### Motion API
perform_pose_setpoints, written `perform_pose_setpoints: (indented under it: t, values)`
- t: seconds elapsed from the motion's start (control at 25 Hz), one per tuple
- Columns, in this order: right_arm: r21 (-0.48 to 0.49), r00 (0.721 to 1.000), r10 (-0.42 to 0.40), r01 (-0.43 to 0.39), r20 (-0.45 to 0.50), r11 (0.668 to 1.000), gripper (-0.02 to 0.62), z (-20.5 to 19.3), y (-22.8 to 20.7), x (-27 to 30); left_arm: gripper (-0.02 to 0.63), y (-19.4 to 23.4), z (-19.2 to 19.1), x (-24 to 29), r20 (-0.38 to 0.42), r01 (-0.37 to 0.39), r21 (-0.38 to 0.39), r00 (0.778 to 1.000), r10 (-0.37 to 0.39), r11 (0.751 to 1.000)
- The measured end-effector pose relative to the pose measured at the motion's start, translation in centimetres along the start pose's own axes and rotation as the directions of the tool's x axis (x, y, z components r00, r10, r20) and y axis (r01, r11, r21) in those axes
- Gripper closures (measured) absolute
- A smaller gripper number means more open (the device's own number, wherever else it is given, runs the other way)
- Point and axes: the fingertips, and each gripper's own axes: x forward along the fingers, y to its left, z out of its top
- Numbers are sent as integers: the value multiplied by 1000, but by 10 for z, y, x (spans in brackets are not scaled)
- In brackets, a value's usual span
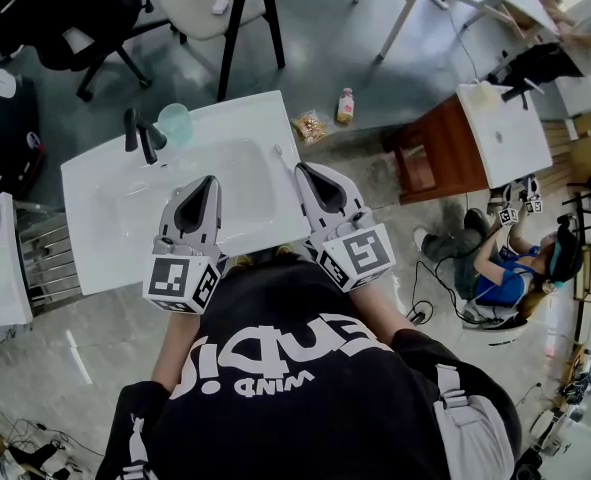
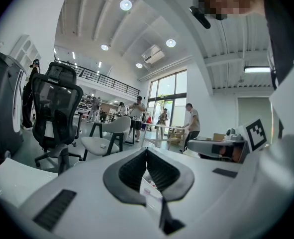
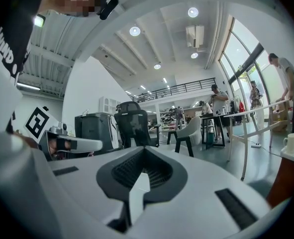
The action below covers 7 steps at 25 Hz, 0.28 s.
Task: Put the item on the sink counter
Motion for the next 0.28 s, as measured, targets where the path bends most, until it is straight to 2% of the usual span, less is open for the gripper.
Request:
perform_pose_setpoints:
  t: [0.28]
  values:
    - [3,1000,-5,5,-2,1000,577,0,-2,-2,586,-1,0,0,2,-1,-4,1000,1,1000]
